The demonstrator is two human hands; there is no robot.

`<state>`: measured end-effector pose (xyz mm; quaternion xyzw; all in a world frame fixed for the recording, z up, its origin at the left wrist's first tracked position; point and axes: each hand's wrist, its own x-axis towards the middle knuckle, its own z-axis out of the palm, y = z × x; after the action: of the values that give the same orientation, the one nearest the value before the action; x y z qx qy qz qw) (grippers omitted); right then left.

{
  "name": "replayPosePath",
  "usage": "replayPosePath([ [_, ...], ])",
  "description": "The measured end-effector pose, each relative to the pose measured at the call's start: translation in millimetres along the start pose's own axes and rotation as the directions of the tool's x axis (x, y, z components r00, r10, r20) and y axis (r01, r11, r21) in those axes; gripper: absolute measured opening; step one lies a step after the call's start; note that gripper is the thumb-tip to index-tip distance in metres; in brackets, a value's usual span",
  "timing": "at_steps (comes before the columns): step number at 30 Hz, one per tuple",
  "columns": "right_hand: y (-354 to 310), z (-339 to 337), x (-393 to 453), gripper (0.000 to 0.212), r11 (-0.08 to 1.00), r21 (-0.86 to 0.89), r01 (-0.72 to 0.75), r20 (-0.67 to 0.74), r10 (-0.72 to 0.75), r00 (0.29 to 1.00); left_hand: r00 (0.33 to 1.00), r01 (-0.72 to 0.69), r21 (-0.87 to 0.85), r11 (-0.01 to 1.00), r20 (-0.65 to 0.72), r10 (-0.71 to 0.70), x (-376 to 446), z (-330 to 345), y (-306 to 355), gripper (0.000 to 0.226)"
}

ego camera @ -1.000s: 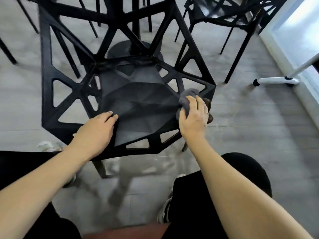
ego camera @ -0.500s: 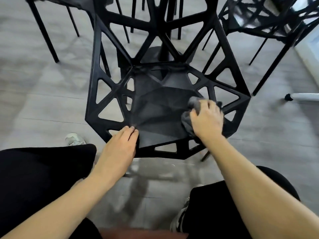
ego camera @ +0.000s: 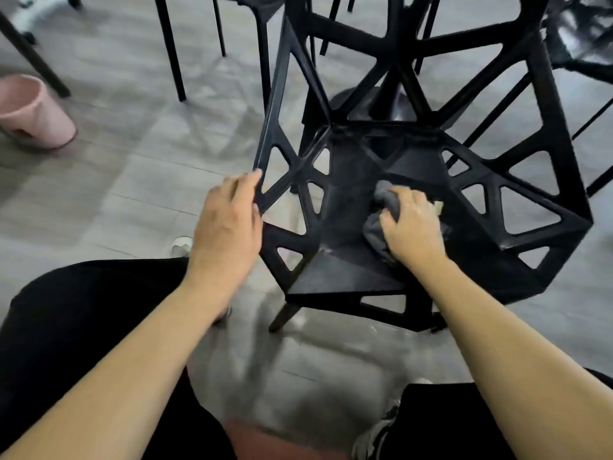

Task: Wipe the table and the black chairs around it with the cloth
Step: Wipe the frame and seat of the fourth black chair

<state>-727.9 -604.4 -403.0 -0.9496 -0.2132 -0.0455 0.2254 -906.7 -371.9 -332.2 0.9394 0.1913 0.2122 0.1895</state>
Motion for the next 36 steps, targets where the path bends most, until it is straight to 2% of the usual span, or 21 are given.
replayPosePath([
  [2, 19, -3, 20, 0.051, 0.978, -0.054, -0.204, -0.056, 0.201, 0.978, 0.982, 0.177, 0.004, 0.984, 0.057, -0.177, 7, -1, -13, 0.035],
  [4, 11, -1, 20, 0.053, 0.97, -0.06, -0.237, -0.079, 0.232, 0.969, 0.976, 0.202, -0.006, 0.979, 0.088, -0.201, 3, 2, -13, 0.028],
  [8, -72, 21, -38, 0.054, 1.0, 0.017, 0.022, -0.025, -0.022, 0.999, 0.972, 0.22, -0.033, 0.975, 0.098, -0.216, 6, -1, -10, 0.024],
  [11, -134, 40, -99, 0.051, 0.992, 0.095, 0.088, -0.135, -0.074, 0.988, 0.963, 0.248, -0.016, 0.969, 0.113, -0.245, 6, 8, -7, 0.017],
  [13, -134, 47, -113, 0.048, 0.986, 0.092, 0.138, -0.211, -0.116, 0.971, 0.958, 0.279, -0.039, 0.96, 0.081, -0.275, 3, 16, -5, 0.015],
  [16, -94, 35, -121, 0.048, 0.977, 0.022, 0.211, -0.244, -0.199, 0.949, 0.943, 0.333, -0.046, 0.942, 0.043, -0.331, -1, 20, 2, 0.024],
  [18, -56, 20, -126, 0.047, 0.994, 0.011, 0.108, -0.333, -0.098, 0.938, 0.966, 0.258, 0.028, 0.966, -0.004, -0.258, -4, 22, 8, 0.041],
  [20, -11, -1, -127, 0.047, 0.997, 0.061, -0.049, -0.436, 0.071, 0.897, 1.0, 0.009, 0.213, 0.977, 0.012, -0.012, -8, 29, 14, 0.068],
  [21, 12, -12, -125, 0.046, 0.99, 0.089, -0.111, -0.461, 0.14, 0.876, 0.986, -0.155, 0.258, 0.953, 0.105, 0.132, -13, 35, 17, 0.072],
  [23, 39, -25, -118, 0.045, 0.968, 0.137, -0.209, -0.478, 0.25, 0.842, 0.898, -0.417, 0.264, 0.87, 0.266, 0.35, -32, 52, 22, 0.053],
  [24, 40, -26, -116, 0.045, 0.952, 0.16, -0.26, -0.476, 0.305, 0.825, 0.869, -0.464, 0.272, 0.843, 0.324, 0.374, -43, 60, 27, 0.048],
  [26, 17, -16, -122, 0.046, 0.926, 0.183, -0.331, -0.477, 0.378, 0.794, 0.85, -0.451, 0.271, 0.85, 0.42, 0.317, -59, 70, 33, 0.057],
  [27, -5, -6, -127, 0.047, 0.933, 0.175, -0.315, -0.479, 0.36, 0.801, 0.853, -0.432, 0.266, 0.862, 0.43, 0.295, -63, 72, 35, 0.059],
  [31, -81, 31, -146, 0.049, 0.99, 0.13, -0.057, -0.379, 0.103, 0.92, 0.844, -0.457, 0.25, 0.853, 0.423, 0.329, -64, 72, 29, 0.06],
  [34, -64, 27, -137, 0.046, 0.986, 0.039, 0.16, -0.335, -0.138, 0.932, 0.852, -0.458, 0.257, 0.851, 0.4, 0.337, -67, 71, 28, 0.057],
  [35, -47, 19, -133, 0.045, 0.979, -0.011, 0.205, -0.326, -0.198, 0.924, 0.857, -0.451, 0.262, 0.853, 0.393, 0.332, -68, 70, 30, 0.056],
  [36, -25, 9, -126, 0.044, 0.983, -0.048, 0.179, -0.33, -0.185, 0.926, 0.864, -0.439, 0.263, 0.859, 0.384, 0.325, -68, 69, 32, 0.055],
])
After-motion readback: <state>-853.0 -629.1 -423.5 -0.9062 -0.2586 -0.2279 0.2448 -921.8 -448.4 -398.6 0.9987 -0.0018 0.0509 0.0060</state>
